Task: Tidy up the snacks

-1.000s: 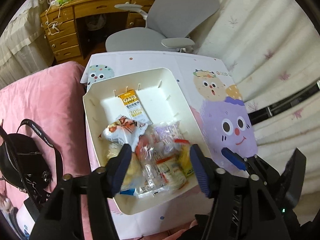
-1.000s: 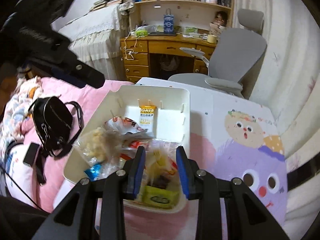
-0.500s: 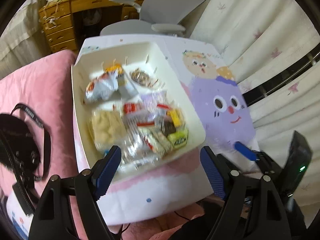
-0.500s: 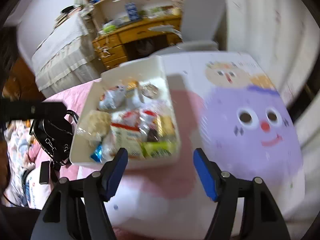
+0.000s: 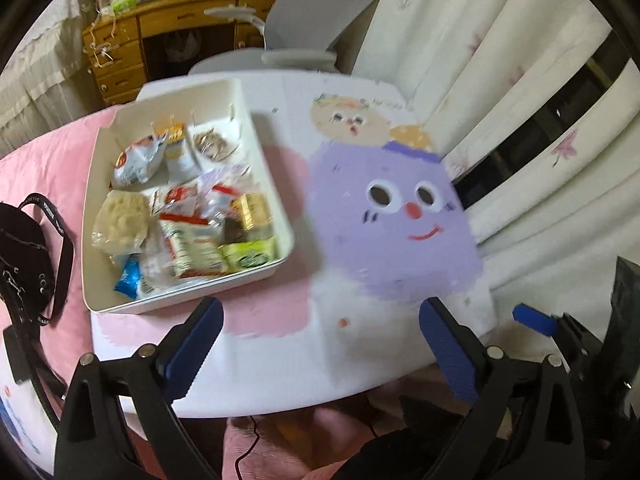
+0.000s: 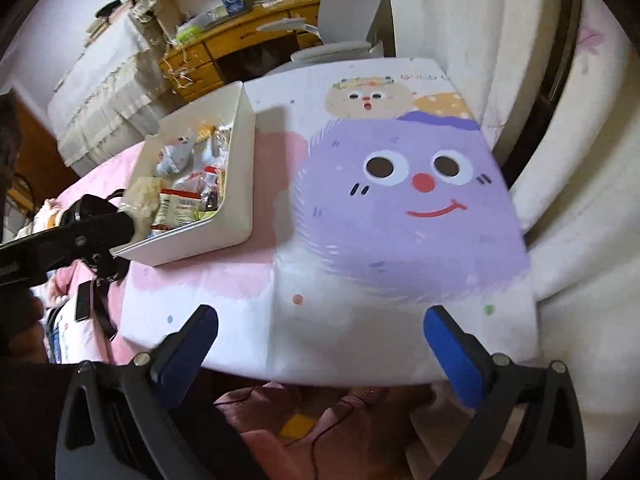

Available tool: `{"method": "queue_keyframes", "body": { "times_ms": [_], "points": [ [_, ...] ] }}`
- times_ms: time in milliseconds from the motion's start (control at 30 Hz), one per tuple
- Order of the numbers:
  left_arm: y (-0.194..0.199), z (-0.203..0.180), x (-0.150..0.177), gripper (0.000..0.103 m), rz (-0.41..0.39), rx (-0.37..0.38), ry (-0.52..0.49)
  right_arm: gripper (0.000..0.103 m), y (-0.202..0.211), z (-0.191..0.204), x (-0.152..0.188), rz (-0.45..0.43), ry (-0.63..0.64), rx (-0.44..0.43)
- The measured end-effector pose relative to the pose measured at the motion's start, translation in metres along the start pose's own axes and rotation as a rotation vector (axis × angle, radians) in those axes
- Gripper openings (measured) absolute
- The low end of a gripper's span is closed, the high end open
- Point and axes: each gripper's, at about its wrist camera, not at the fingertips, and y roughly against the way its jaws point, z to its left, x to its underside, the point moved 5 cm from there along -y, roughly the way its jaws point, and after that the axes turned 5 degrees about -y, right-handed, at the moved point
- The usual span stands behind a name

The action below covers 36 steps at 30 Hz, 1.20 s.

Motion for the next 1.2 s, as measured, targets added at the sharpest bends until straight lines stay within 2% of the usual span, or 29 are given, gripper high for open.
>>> {"method": "queue_keyframes", "body": {
  "times_ms": [133,200,267,333,400,500,633,800,1200],
  "points": [
    [0.025,-0.028,-0.005,0.102,-0.080,-0.048,-0.005,0.103,0.046,-0.013,-0.008,-0.069,0.067,-0.017],
    [0.040,-0.040,-0.007,0.102,-0.104,-0.065,-0.013,0.103,0.060,-0.015,-0.012,-0.067,0.069,-0.028],
    [0.058,-0.045,-0.009,0.102,-0.135,-0.091,-0.016,0.103,0.075,-0.011,-0.016,-0.053,0.068,-0.108],
    [0.074,-0.047,-0.008,0.102,-0.159,-0.117,-0.011,0.103,0.084,-0.003,-0.019,-0.055,0.092,-0.138],
    [0.086,-0.046,-0.003,0.102,-0.174,-0.137,0.006,0.103,0.092,0.004,-0.020,-0.044,0.097,-0.116],
    [0.097,-0.045,0.012,0.102,-0.172,-0.172,0.043,0.103,0.105,0.013,-0.019,-0.054,0.074,-0.134],
    [0.100,-0.047,0.032,0.102,-0.162,-0.249,0.049,0.103,0.114,0.020,-0.005,-0.088,0.145,-0.063],
    [0.106,-0.044,0.047,0.102,-0.214,-0.335,0.125,0.103,0.108,0.012,0.008,-0.085,0.125,-0.036],
    [0.104,-0.057,0.048,0.102,-0.206,-0.367,0.103,0.103,0.104,0.005,0.010,-0.099,0.129,-0.015]
  ]
}}
